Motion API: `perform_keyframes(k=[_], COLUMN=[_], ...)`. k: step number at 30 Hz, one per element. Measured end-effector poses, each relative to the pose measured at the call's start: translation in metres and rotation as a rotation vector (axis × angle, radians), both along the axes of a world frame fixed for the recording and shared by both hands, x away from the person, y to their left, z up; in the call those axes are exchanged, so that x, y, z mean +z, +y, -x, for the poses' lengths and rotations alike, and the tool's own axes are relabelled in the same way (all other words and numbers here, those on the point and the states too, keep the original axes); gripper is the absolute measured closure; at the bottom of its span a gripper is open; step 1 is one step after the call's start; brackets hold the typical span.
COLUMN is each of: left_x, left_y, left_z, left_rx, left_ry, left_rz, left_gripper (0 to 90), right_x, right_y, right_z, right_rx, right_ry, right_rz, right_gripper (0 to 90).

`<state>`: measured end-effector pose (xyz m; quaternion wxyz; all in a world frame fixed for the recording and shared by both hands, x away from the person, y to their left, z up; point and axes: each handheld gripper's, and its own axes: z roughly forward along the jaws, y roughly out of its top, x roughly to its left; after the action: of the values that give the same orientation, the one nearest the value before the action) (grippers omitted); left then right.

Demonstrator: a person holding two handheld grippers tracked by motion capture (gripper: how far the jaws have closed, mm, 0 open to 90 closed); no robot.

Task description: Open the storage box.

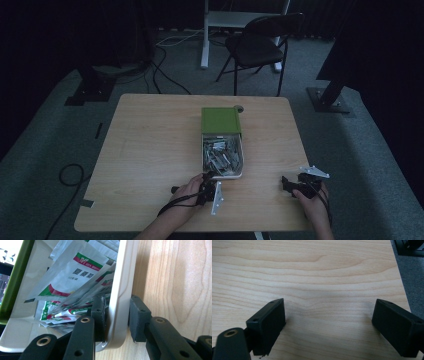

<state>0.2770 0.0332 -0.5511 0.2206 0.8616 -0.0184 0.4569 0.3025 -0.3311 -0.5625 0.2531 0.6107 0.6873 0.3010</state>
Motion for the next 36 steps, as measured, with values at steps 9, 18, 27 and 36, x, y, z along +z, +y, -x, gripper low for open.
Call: perform_keyframes(k=[9,18,27,36], left_x=[0.000,0.001,0.012,0.033], left_y=[0.001,0.002,0.002,0.011], left_z=[0.006,0.007,0.012,0.019], left_rx=[0.006,0.005,-0.005,-0.010], left_ry=[0.007,0.064,0.161,0.245], left_rz=[0.008,0.055,0.180,0.307], left_gripper=[69.6,63.0,62.4,62.4], right_x=[0.000,0.000,0.000,0.000], right_y=[0.000,0.000,0.000,0.000], right_z=[0.000,0.000,0.000,0.000], right_rx=[0.000,0.000,0.000,0.000], right_ry=[0.000,0.000,0.000,0.000], right_rz=[0.000,0.000,0.000,0.000], right_gripper=[11.0,11.0,11.1,11.1])
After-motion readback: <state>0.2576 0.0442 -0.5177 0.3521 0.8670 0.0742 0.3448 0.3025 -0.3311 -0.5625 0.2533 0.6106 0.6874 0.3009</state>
